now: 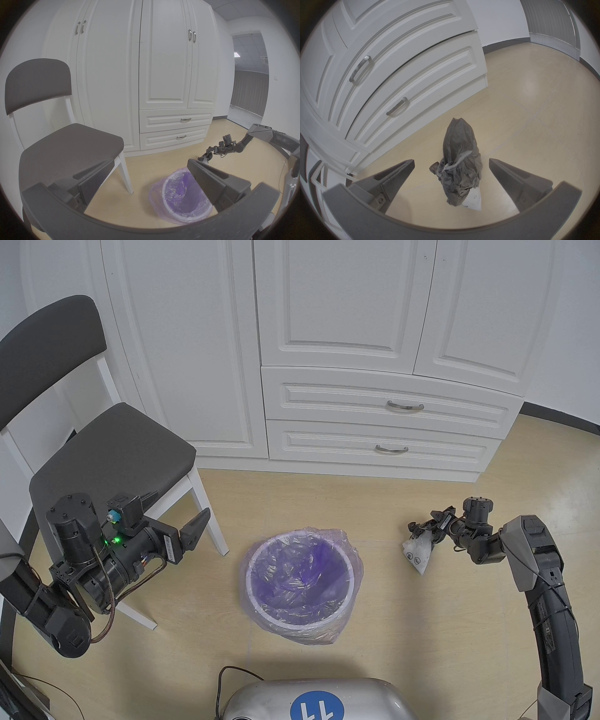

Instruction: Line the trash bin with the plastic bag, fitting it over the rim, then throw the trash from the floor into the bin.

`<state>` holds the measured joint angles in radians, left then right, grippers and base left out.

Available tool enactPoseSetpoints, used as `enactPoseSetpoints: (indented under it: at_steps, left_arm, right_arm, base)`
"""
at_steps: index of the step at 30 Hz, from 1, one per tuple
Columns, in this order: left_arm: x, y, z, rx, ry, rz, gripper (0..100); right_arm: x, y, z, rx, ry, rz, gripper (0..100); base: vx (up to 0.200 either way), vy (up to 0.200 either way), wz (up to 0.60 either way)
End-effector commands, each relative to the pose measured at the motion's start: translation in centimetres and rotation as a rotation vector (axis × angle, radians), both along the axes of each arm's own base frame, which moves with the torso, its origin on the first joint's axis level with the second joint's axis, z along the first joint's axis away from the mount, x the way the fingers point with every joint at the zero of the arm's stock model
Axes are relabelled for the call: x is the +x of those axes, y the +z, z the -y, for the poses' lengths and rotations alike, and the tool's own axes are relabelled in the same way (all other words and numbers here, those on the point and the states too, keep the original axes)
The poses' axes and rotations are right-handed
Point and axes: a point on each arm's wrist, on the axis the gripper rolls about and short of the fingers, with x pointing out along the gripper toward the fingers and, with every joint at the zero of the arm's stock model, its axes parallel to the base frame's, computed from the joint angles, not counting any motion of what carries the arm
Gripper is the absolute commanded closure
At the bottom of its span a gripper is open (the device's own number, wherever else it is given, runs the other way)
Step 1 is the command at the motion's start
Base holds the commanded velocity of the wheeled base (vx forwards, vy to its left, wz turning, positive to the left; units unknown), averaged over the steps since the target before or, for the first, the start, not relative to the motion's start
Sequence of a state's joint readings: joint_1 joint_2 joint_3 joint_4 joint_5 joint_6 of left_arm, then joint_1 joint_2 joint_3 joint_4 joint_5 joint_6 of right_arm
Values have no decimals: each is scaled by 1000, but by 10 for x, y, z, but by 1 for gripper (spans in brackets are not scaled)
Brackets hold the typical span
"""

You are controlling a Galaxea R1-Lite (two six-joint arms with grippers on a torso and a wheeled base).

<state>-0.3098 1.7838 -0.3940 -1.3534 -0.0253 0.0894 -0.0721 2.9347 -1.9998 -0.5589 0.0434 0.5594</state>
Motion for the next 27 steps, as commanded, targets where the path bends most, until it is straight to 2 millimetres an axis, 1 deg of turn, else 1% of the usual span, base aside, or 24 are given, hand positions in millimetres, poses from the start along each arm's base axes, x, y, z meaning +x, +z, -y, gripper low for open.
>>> enactPoseSetpoints:
  at_steps: [1, 4, 9, 14, 20, 24, 25, 27]
  left_arm:
    - [-1, -1, 2, 3, -5, -4, 0]
    - [-3, 0, 3, 1, -12, 1, 0]
    - [-4, 1, 3, -2, -15, 10, 0]
    - [-5, 3, 3, -21, -15, 64, 0]
    - [-5, 3, 4, -19, -18, 63, 0]
    - [-6, 2, 5, -19, -24, 60, 0]
    - [-7, 2, 6, -19, -27, 60, 0]
    - [-7, 2, 7, -18, -32, 58, 0]
  right_arm:
    - [-1, -16, 1, -5, -5, 4, 0]
    - [-2, -20, 1, -8, -12, 16, 0]
    - [-2, -21, 1, -9, -14, 15, 0]
    - [-2, -21, 1, -9, -12, 15, 0]
    - [-1, -21, 0, -11, -7, 30, 0]
    - [-2, -24, 0, -14, -6, 31, 0]
    - [-2, -25, 0, -17, -5, 30, 100]
    - [-2, -24, 0, -24, -2, 31, 100]
  base:
    - [0, 0, 0]
    - [0, 0, 0]
    - [0, 0, 0]
    - [0, 0, 0]
    - [0, 0, 0]
    - [0, 0, 0]
    - [0, 0, 0]
    - [0, 0, 0]
